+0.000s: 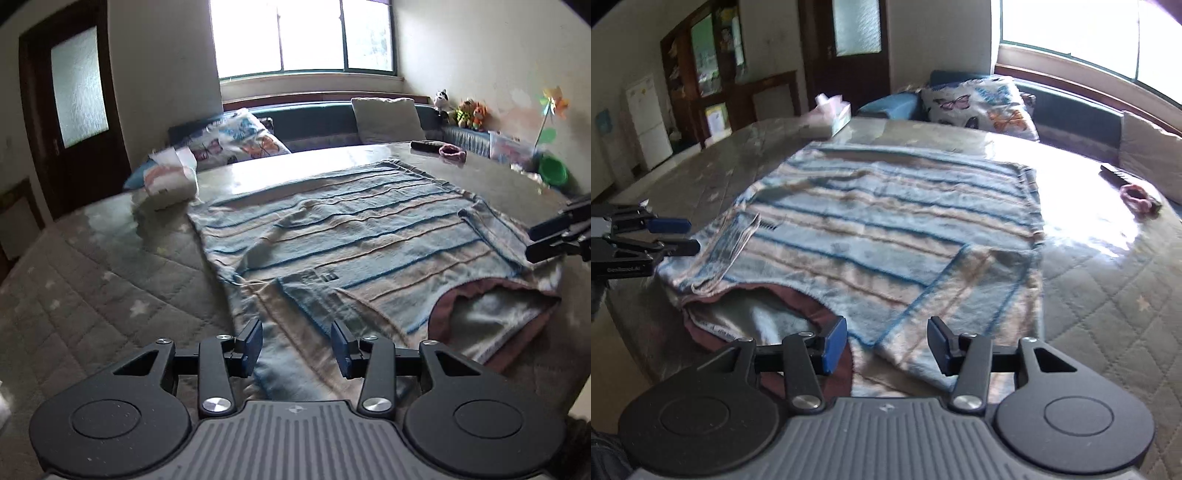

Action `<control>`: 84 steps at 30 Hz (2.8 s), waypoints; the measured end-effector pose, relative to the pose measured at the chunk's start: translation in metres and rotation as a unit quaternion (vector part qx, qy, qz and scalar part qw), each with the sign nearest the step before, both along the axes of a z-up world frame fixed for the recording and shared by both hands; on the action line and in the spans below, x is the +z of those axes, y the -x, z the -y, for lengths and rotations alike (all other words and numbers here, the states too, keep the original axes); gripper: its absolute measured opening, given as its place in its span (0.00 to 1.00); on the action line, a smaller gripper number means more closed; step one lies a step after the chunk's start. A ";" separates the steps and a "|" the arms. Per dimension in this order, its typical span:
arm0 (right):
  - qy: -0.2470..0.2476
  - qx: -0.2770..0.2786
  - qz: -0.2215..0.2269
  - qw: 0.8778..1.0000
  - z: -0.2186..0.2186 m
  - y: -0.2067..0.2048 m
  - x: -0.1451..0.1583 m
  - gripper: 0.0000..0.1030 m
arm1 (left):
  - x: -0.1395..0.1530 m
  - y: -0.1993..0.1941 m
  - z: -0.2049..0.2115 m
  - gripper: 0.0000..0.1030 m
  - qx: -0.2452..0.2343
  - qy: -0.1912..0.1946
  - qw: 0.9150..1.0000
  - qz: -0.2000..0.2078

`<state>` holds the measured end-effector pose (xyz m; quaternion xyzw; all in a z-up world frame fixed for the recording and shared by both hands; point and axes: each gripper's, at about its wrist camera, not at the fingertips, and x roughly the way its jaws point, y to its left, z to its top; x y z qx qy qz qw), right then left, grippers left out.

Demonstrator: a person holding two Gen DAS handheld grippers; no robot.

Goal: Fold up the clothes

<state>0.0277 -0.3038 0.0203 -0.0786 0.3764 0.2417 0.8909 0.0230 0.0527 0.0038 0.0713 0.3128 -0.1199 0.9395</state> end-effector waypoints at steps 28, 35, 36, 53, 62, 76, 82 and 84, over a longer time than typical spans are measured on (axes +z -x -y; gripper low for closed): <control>0.054 -0.011 0.013 0.998 0.032 0.014 -0.014 0.47 | 0.002 0.052 0.009 0.49 -0.081 -0.050 0.995 0.007; 0.096 0.057 0.013 0.994 0.031 0.034 -0.008 0.51 | -0.003 0.065 0.018 0.51 -0.116 -0.101 0.988 0.019; 0.109 0.068 0.022 0.991 0.028 0.036 -0.009 0.51 | -0.004 0.065 0.019 0.51 -0.117 -0.107 0.987 0.021; 0.125 0.090 0.053 0.987 0.022 0.019 -0.019 0.33 | -0.010 0.056 0.023 0.49 -0.114 -0.155 0.980 0.041; 0.111 0.076 0.055 0.989 0.016 0.015 -0.019 0.12 | -0.011 0.050 0.016 0.44 -0.145 -0.152 0.977 0.026; 0.077 0.037 0.110 0.990 0.019 0.034 0.008 0.06 | 0.014 0.072 0.013 0.05 -0.113 -0.094 0.988 0.053; 0.056 0.054 0.144 0.986 0.030 0.078 0.045 0.05 | 0.064 0.119 -0.004 0.05 -0.084 -0.069 0.989 0.102; 0.050 0.058 0.160 0.984 0.031 0.090 0.058 0.05 | 0.080 0.130 -0.006 0.05 -0.074 -0.074 0.986 0.127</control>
